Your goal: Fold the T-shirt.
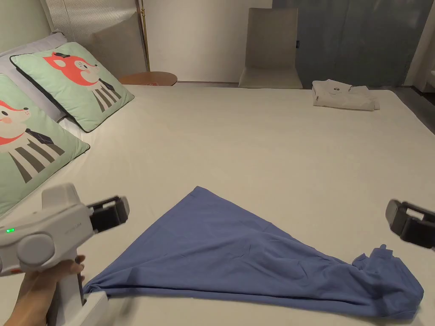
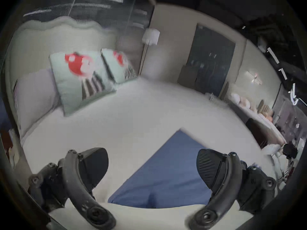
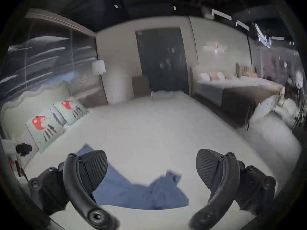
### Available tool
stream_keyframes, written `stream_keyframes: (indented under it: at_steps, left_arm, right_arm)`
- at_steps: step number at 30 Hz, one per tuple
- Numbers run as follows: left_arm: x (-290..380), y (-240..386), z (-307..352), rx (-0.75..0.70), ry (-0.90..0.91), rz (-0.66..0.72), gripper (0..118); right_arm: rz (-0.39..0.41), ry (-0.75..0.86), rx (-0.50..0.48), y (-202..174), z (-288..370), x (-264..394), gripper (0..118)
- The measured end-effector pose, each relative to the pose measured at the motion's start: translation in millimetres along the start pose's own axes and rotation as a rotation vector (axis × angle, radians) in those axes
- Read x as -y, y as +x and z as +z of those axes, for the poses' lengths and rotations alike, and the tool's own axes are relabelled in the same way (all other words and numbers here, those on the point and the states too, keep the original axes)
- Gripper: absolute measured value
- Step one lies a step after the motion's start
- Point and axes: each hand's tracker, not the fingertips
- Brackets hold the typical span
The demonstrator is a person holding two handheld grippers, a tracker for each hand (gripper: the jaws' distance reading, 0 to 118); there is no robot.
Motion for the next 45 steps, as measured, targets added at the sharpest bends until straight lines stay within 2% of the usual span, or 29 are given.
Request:
stream_keyframes:
  at_steps: [7,9,10,11,12,13,14,15,25,34,38,40,45]
  left_arm:
    - [-30.6,58.5,20.6,0.114,0.274,-0.065,107]
    - [-29.2,68.1,17.9,0.097,0.310,-0.115,105]
    - [-27.7,72.6,17.6,0.087,0.331,-0.136,101]
    - [-25.1,76.4,17.4,0.082,0.348,-0.163,94]
    - [-22.9,79.9,17.6,0.080,0.361,-0.181,78]
    - [-21.1,83.4,19.1,0.090,0.361,-0.186,46]
    - [-19.6,84.9,17.9,0.099,0.360,-0.193,12]
    - [-19.0,85.8,15.3,0.112,0.350,-0.200,1]
    - [-20.8,89.6,-28.0,0.135,0.184,-0.226,0]
    - [-26.9,88.6,-118.3,0.138,-0.047,-0.244,0]
    - [-18.2,75.3,-140.1,0.115,-0.159,-0.199,0]
    - [-15.1,70.2,-151.5,0.104,-0.217,-0.219,0]
    - [-9.8,67.3,-185.0,0.105,-0.273,-0.232,0]
  right_arm:
    - [0.175,0.179,0.057,-34.5,29.6,-30.5,110]
    - [0.205,0.211,0.051,-41.5,32.2,-28.0,103]
    - [0.213,0.216,0.058,-44.5,33.4,-27.1,92]
    - [0.221,0.221,0.064,-47.0,34.3,-26.5,80]
    - [0.221,0.223,0.065,-44.9,32.6,-24.5,64]
    - [0.218,0.225,0.064,-45.7,33.1,-24.0,31]
    - [0.214,0.229,0.060,-46.0,32.7,-23.5,7]
    - [0.211,0.233,0.059,-46.7,31.8,-22.4,0]
    - [0.210,0.233,0.049,-43.7,11.5,-18.6,0]
    - [0.220,0.190,0.048,-42.1,-16.7,-17.0,0]
    - [0.218,0.166,0.056,-33.6,-27.7,-14.9,0]
    - [0.219,0.154,0.060,-32.9,-34.8,-12.0,0]
    - [0.203,0.120,0.070,-25.9,-45.9,-2.7,0]
